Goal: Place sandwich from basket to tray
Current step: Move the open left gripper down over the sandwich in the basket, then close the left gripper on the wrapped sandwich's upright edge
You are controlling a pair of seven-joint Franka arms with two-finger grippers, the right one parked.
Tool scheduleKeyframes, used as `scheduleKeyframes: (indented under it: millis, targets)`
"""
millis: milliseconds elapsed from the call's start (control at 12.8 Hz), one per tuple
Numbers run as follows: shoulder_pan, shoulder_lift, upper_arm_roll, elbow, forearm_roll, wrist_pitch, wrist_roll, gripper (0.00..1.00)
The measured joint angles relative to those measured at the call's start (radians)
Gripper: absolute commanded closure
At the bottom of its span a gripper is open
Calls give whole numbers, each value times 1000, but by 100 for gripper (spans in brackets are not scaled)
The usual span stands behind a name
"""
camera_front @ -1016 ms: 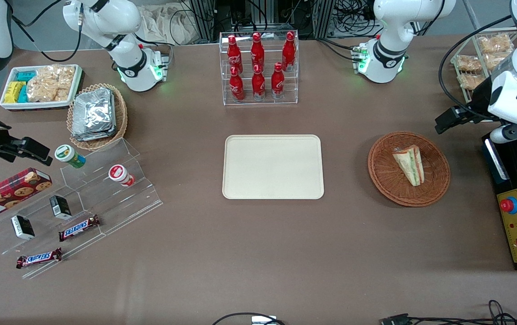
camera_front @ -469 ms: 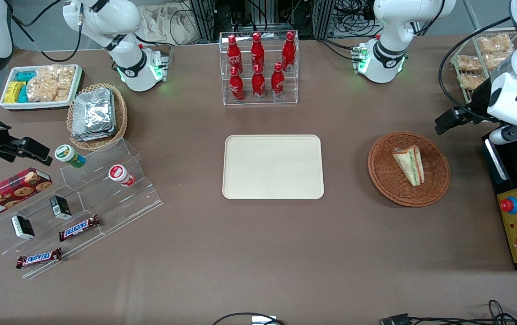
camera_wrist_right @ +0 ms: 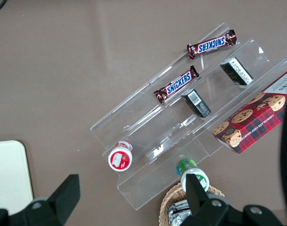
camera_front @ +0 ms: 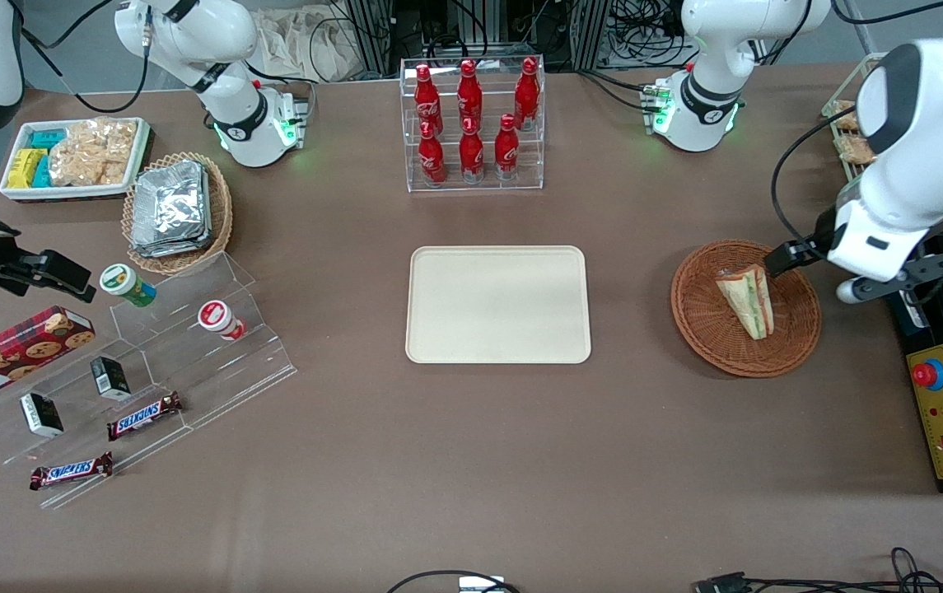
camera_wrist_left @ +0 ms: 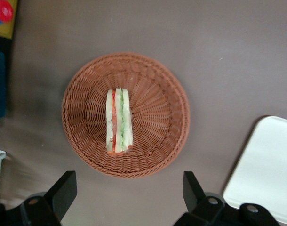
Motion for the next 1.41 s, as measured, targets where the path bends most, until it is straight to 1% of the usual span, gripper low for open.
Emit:
scheduleKeyframes:
  millis: [156, 391, 547, 703, 938, 1172, 1328, 1406]
  targets:
    - [19, -22, 2, -124, 0, 103, -20, 0]
    - [34, -28, 28, -263, 0, 268, -45, 0]
    - [40, -20, 35, -362, 0, 418, -49, 0]
    - [40, 19, 51, -440, 0, 551, -55, 0]
    - [40, 127, 73, -462, 0, 692, -55, 0]
    - [39, 193, 73, -460, 0, 751, -55, 1]
    - [39, 200, 73, -458, 0, 755, -55, 6]
    - [39, 200, 73, -457, 0, 756, -55, 12]
